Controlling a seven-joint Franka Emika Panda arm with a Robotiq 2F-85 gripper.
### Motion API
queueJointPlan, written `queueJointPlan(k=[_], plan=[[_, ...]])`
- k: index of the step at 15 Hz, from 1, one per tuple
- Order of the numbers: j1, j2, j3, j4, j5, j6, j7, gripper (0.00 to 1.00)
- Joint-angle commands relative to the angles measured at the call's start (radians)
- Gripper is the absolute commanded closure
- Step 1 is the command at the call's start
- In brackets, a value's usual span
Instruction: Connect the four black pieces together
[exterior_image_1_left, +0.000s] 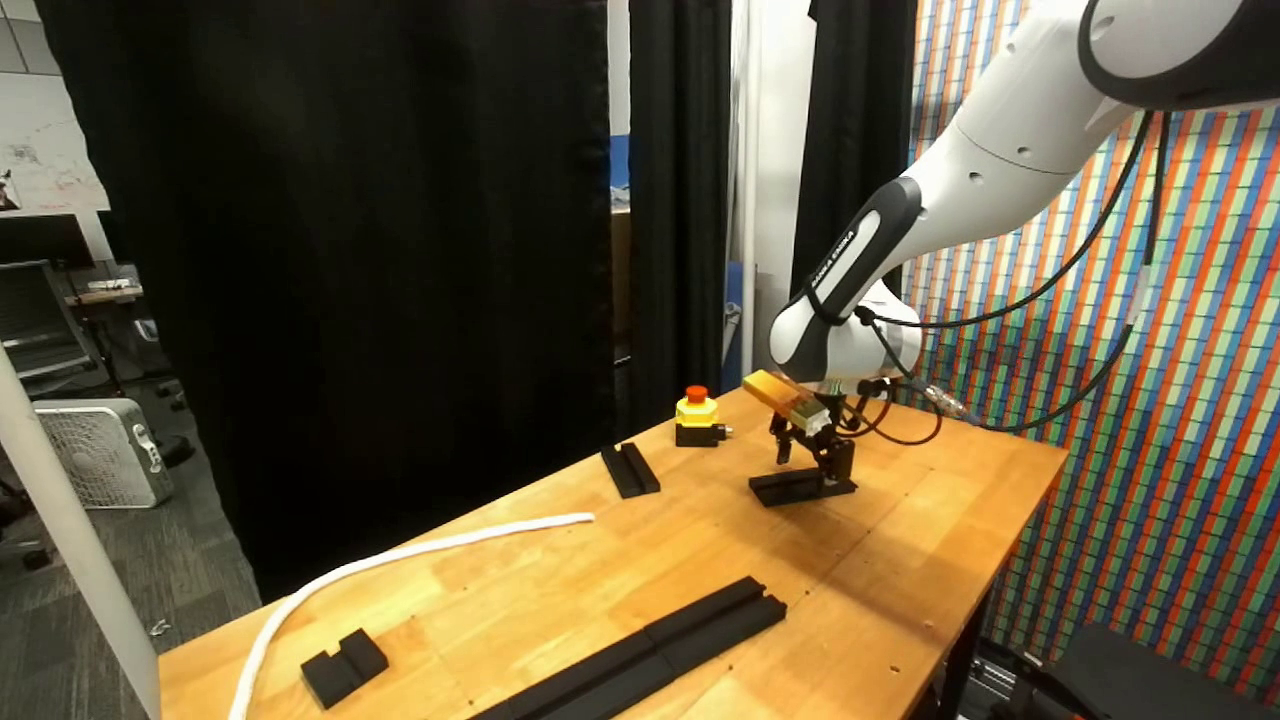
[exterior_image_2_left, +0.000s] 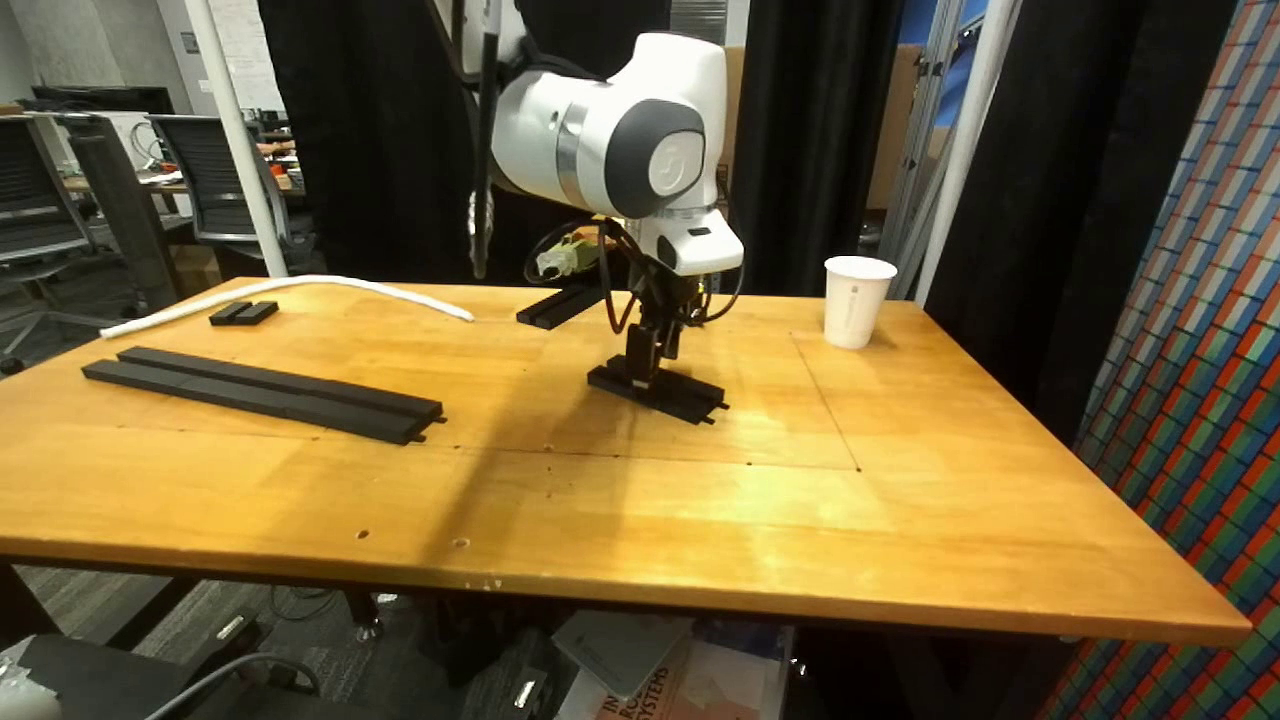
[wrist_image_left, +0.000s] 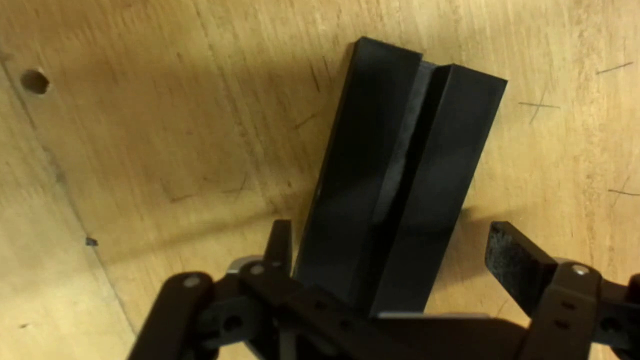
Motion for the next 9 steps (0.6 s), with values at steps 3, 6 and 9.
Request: queueJointPlan(k=[3, 6, 9], plan=[[-0.008, 0.049, 0.003, 0.049, 0.096, 0.008, -0.092, 0.0], [-0.004, 0.057, 0.001, 0.058, 0.115, -0.004, -0.106, 0.0], [0.0, 0.059, 0.001, 0.061, 0.121, -0.014, -0.113, 0.33]])
